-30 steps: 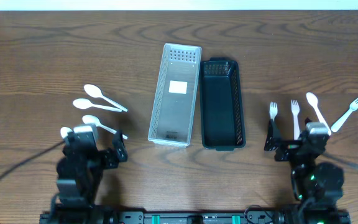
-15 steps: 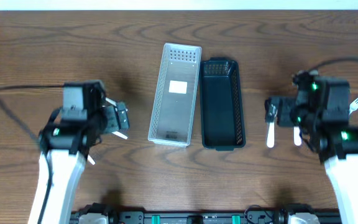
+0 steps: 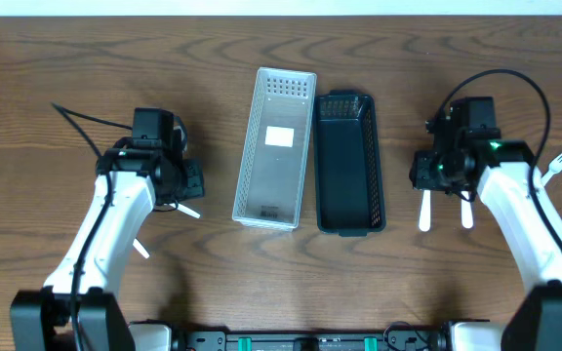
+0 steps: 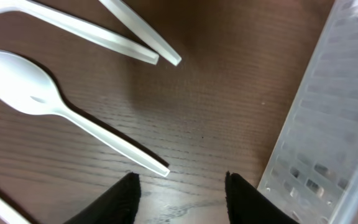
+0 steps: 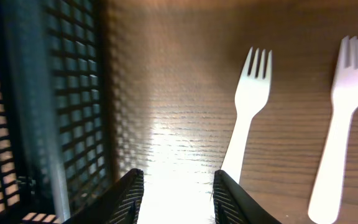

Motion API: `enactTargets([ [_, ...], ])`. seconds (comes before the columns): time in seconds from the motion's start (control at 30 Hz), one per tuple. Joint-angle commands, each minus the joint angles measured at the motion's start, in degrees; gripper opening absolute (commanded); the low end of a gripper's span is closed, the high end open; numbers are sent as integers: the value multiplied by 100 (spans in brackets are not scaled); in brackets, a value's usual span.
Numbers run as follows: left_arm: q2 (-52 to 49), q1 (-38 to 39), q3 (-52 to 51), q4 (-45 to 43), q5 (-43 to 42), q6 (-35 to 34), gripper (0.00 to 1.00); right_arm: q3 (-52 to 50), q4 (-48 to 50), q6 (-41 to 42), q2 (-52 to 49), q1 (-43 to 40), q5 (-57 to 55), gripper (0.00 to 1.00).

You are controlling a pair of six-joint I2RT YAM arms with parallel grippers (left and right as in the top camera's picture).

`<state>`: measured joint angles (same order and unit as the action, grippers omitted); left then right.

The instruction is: Pack container

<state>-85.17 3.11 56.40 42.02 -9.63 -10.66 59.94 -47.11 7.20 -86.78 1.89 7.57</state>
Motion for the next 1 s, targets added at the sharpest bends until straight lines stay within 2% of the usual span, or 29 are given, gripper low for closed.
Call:
enactTargets([
  [0.0, -247, 72, 101, -11, -157, 46, 35, 68, 2, 4, -317, 76, 42, 39],
  [0.2, -520, 481, 101, -122, -155, 48, 22, 68, 39, 4, -662, 302, 42, 36],
  [0.53, -535, 1130, 101, -184, -153, 68, 22, 68, 144, 0, -688, 811, 256, 40],
  [0.97, -533, 1622, 101, 313, -503, 44, 22, 68, 282, -20, -688, 863, 492, 41],
])
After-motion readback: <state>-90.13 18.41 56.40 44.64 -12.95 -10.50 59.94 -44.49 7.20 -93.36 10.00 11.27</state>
